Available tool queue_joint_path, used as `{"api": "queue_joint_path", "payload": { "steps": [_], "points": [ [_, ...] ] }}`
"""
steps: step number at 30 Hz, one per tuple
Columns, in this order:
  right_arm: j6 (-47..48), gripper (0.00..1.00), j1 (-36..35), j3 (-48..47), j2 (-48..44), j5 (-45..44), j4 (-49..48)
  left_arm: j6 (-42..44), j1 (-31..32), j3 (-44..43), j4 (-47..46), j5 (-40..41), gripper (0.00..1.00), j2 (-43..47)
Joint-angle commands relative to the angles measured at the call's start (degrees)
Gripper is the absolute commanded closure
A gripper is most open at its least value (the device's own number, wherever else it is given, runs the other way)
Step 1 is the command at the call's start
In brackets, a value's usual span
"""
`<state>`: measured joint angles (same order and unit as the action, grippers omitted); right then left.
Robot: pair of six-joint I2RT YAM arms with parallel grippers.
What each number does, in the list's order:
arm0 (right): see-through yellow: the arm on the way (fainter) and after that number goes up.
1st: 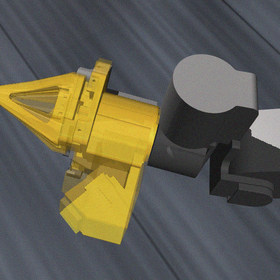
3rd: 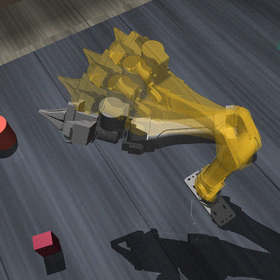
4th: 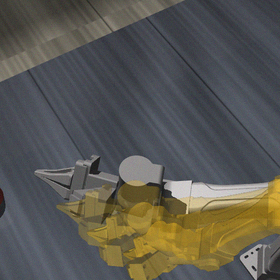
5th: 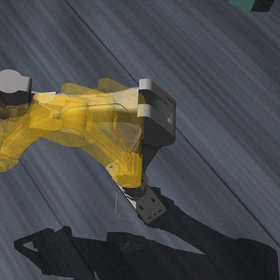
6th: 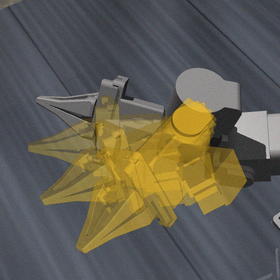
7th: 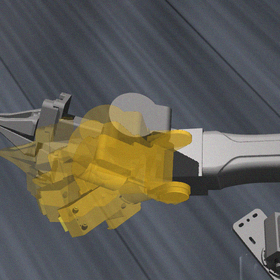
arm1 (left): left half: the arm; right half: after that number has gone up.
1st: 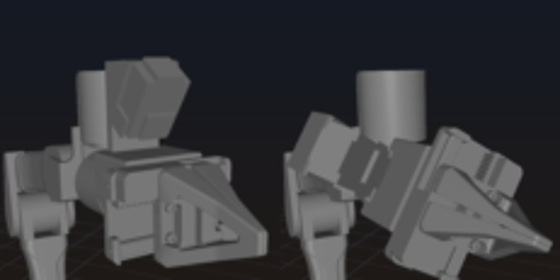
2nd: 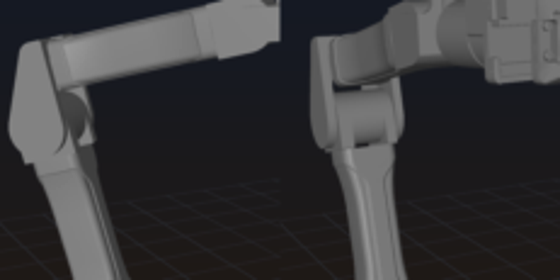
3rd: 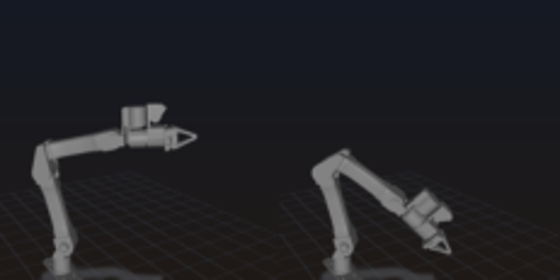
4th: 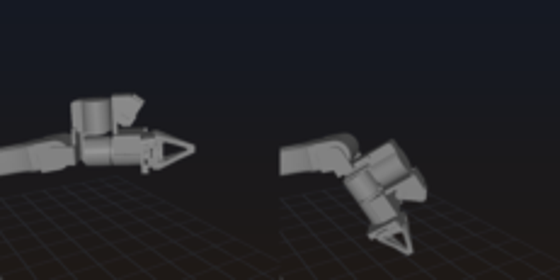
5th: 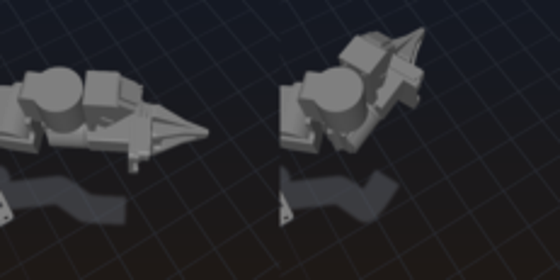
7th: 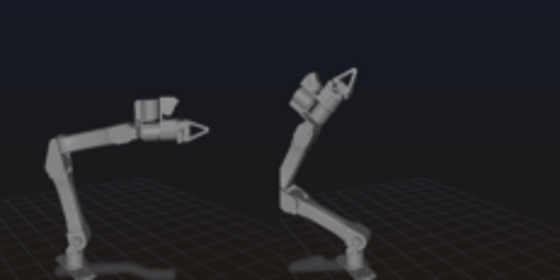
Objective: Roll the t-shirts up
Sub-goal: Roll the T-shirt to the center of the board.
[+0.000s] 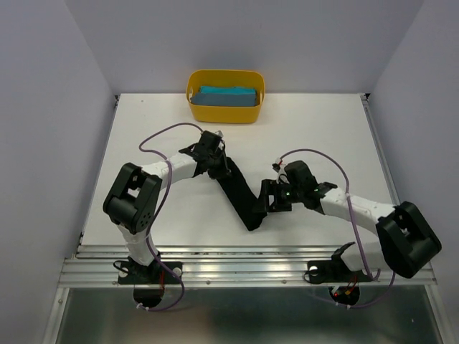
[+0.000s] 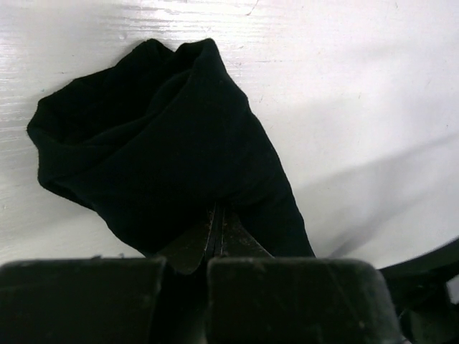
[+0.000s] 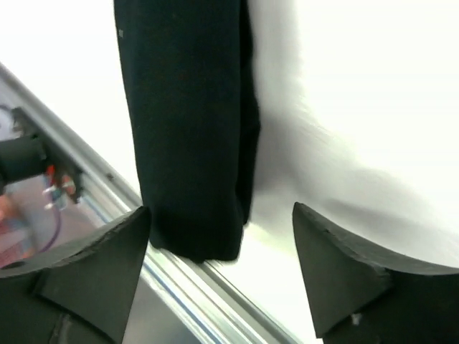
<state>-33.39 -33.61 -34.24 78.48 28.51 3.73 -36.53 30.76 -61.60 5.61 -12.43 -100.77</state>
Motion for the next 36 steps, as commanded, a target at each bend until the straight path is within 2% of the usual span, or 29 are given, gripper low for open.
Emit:
{"api": "queue_joint_path", "payload": {
  "steps": [1, 4, 6, 7, 8, 10, 11, 14, 19, 26, 36],
  "points": [
    [5.70, 0.14, 0.21, -6.88, -10.16, -14.67, 17.35, 2.34, -0.18, -1.68, 0.11, 1.18, 1.00, -0.74],
    [5.09, 0.15, -3.30, -12.07, -13.17, -20.84, 22.53, 2.43, -0.18, -1.24, 0.19, 1.00, 1.00, -0.39],
    [3.86, 0.29, -6.19, -15.15, -13.44, -22.88, 23.08, 2.43, -0.09, -0.89, 0.11, 1.00, 1.00, -0.22],
    [2.38, 0.40, -10.56, -15.94, -13.09, -24.28, 22.38, 2.43, -0.09, -0.54, 0.11, 1.09, 1.00, 0.05],
    [1.84, 0.59, -12.78, -16.73, -11.17, -26.38, 21.68, 2.35, -0.18, -0.36, -0.07, 1.09, 1.00, 0.14],
    [0.52, 0.74, -16.39, -17.88, -8.18, -26.15, 18.18, 2.26, -0.09, 0.08, -0.16, 1.09, 1.00, 0.31],
    [0.08, 0.87, -16.40, -17.79, -6.69, -24.40, 16.68, 2.17, -0.09, 0.17, -0.24, 1.09, 1.00, 0.31],
    [-1.94, 0.96, -17.02, -15.17, -2.37, -21.92, 10.09, 2.08, -0.18, 0.34, -0.24, 0.91, 1.00, 0.66],
    [-3.88, 0.99, -17.02, -11.03, 0.45, -23.85, 8.84, 2.78, -0.09, 0.52, -0.07, 1.00, 1.00, 1.02],
    [-6.60, 0.99, -17.02, -0.32, 2.29, -25.44, 5.59, 4.63, -0.61, -0.80, 1.16, 2.14, 1.00, 0.58],
    [-6.25, 0.99, -17.02, 2.51, 7.83, -25.96, 3.39, 5.42, -4.66, -1.50, 1.25, 1.09, 1.00, 1.81]
  ]
}}
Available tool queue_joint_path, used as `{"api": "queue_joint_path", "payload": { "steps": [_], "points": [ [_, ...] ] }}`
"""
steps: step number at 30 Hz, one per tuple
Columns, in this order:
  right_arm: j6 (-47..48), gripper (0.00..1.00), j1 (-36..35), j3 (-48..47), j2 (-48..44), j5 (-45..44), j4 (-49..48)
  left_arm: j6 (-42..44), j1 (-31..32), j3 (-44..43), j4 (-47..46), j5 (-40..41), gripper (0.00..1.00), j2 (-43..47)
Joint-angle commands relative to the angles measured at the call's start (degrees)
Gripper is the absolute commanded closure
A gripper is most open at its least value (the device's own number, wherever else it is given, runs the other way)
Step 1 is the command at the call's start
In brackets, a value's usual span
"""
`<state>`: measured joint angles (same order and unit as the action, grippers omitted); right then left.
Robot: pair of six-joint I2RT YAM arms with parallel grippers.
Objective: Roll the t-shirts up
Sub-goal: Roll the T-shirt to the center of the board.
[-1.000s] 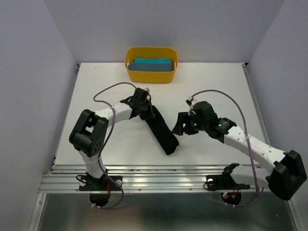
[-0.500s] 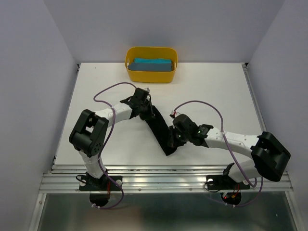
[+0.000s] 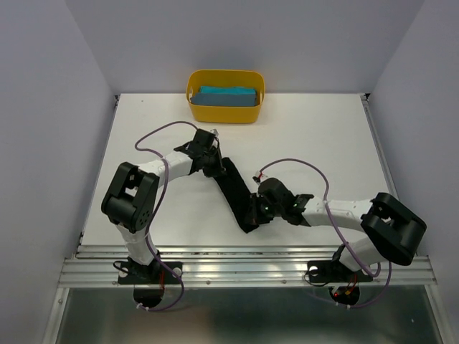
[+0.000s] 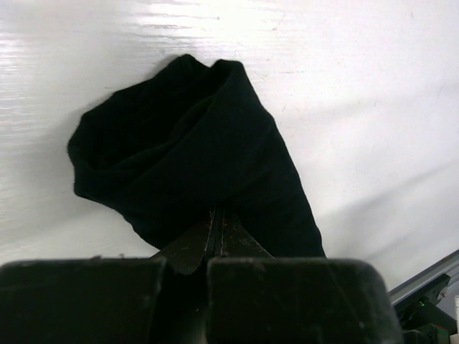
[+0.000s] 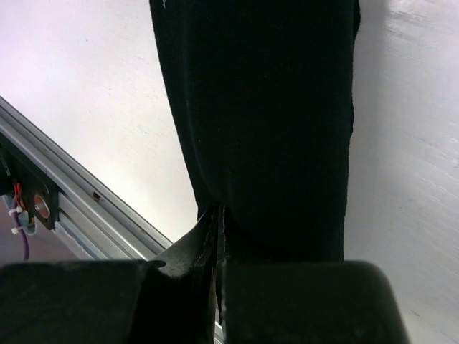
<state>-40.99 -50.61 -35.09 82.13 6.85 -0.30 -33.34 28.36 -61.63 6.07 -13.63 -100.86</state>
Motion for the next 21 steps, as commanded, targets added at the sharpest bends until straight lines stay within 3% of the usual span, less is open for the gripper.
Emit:
{"api": "queue_joint_path", "payload": {
  "steps": [1, 8, 16, 21],
  "points": [
    [1.18, 0.99, -0.02, 3.45, 4.27, -4.30, 7.41, 2.14, -2.86, -1.65, 0.79, 2.46, 1.00, 2.07],
    [0.21, 0.99, -0.02, 3.80, 1.82, -6.59, 9.87, 1.53, -4.45, -3.15, 0.09, 3.08, 1.00, 1.28],
    [-0.58, 0.99, -0.02, 5.30, -0.04, -6.59, 11.02, 1.44, -4.80, -7.28, -1.23, 2.03, 1.00, -5.57],
    [-0.49, 0.99, -0.02, 4.95, -1.53, -9.57, 13.91, 1.79, -4.81, -5.35, -1.06, 2.38, 1.00, -5.23]
  ]
}}
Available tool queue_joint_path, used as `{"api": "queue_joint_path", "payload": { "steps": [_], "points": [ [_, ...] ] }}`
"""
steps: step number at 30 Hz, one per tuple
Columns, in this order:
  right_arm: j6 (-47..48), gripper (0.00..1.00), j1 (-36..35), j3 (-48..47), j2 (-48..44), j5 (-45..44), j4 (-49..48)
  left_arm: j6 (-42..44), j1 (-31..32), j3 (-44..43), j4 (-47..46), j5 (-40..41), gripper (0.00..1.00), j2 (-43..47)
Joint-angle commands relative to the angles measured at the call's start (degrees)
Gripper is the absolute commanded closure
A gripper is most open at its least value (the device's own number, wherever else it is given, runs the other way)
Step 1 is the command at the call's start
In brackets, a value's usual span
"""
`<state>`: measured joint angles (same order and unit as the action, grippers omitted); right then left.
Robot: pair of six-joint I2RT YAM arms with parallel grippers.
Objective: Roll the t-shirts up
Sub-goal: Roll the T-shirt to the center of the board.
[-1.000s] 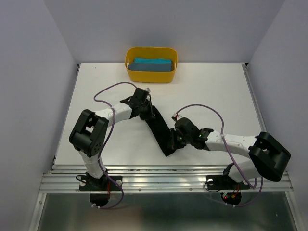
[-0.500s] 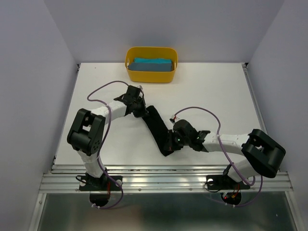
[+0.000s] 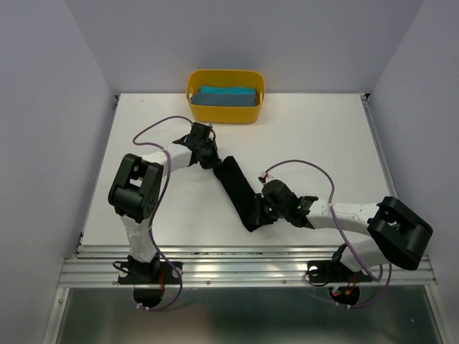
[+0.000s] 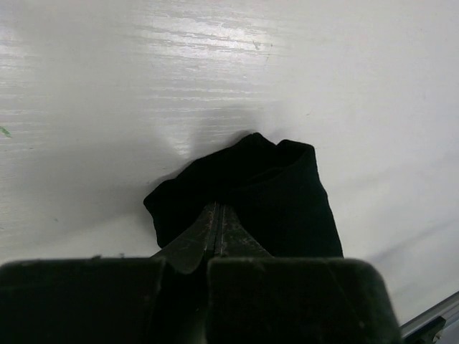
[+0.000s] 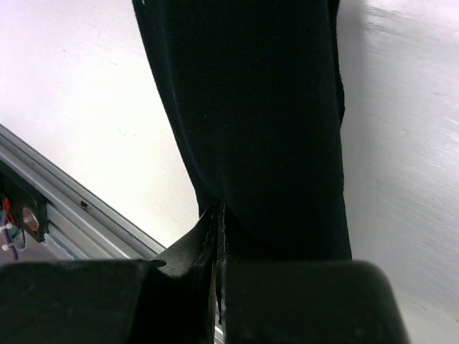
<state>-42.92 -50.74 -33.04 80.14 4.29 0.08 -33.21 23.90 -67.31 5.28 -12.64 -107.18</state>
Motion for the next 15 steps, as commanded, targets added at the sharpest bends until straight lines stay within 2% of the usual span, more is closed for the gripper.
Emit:
{"api": "queue_joint_path", "payload": {
  "steps": [1, 8, 11, 15],
  "points": [
    [1.43, 0.99, 0.12, 2.80, -0.33, -7.63, 15.11, 1.66, -0.43, 1.64, -0.36, 1.66, 1.00, 2.31],
    [-0.41, 0.99, 0.12, 0.70, -3.84, -12.03, 23.65, 0.52, -0.43, 9.47, -1.32, 1.04, 1.00, 9.08],
    [-1.29, 0.85, 0.12, -2.02, -6.65, -15.88, 28.73, -0.01, -0.17, 13.60, -0.89, 0.69, 1.00, 12.95],
    [-2.26, 0.81, 0.12, -7.46, -7.89, -18.44, 34.54, -0.89, 0.27, 18.52, 0.78, 0.95, 1.00, 19.70]
  ]
}}
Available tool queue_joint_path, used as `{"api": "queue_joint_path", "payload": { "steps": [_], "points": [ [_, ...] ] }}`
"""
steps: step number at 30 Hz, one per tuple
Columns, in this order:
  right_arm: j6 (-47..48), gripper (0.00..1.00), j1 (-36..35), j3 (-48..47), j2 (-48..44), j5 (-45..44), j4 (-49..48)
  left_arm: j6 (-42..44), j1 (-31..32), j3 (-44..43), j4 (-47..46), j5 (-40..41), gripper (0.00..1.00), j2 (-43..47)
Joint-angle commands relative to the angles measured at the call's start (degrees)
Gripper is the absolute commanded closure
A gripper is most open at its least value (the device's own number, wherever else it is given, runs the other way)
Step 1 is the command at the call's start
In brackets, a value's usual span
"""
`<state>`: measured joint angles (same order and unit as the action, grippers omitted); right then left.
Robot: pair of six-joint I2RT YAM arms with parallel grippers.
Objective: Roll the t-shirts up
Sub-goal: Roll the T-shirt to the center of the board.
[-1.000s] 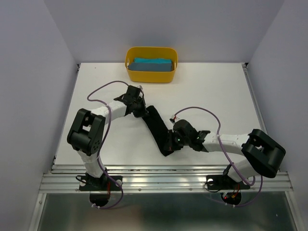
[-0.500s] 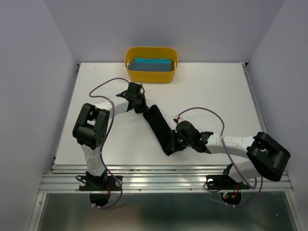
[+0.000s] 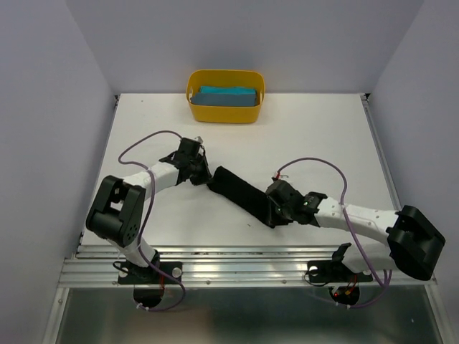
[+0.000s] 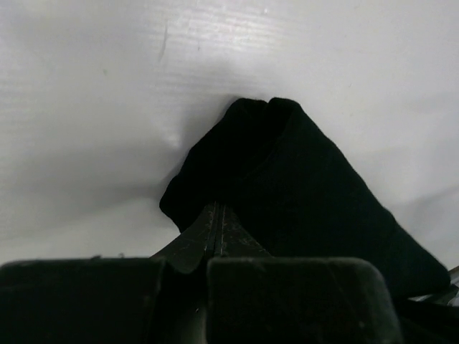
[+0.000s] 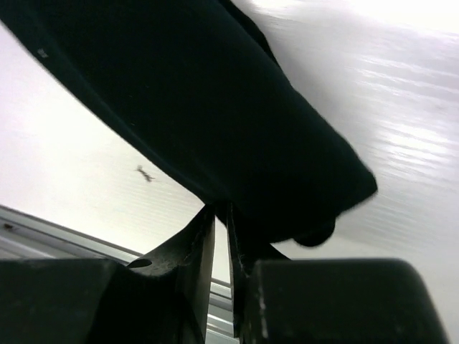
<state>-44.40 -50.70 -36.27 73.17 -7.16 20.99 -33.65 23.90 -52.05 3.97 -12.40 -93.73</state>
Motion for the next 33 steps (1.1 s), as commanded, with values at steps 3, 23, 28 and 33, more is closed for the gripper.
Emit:
{"api": "queue_joint_path", "payload": {
  "steps": [3, 23, 28, 33],
  "points": [
    [-0.95, 0.81, 0.07, -6.26, -0.48, -7.95, 15.82, -1.15, 0.79, 5.90, 4.03, 0.63, 1.00, 10.65],
    [-11.05, 0.82, 2.88, -13.92, 1.10, -16.31, 16.98, 0.16, 1.50, -4.45, 2.98, -0.16, 1.00, 8.84],
    [-12.90, 0.87, 3.50, -9.00, 3.20, -13.33, 12.69, 0.51, 1.50, -5.95, 0.52, 0.01, 1.00, 1.90],
    [-14.13, 0.92, 3.50, 0.04, 5.23, -7.79, 5.82, 0.43, 1.50, -5.08, -0.71, -0.08, 1.00, -2.50]
  ]
}}
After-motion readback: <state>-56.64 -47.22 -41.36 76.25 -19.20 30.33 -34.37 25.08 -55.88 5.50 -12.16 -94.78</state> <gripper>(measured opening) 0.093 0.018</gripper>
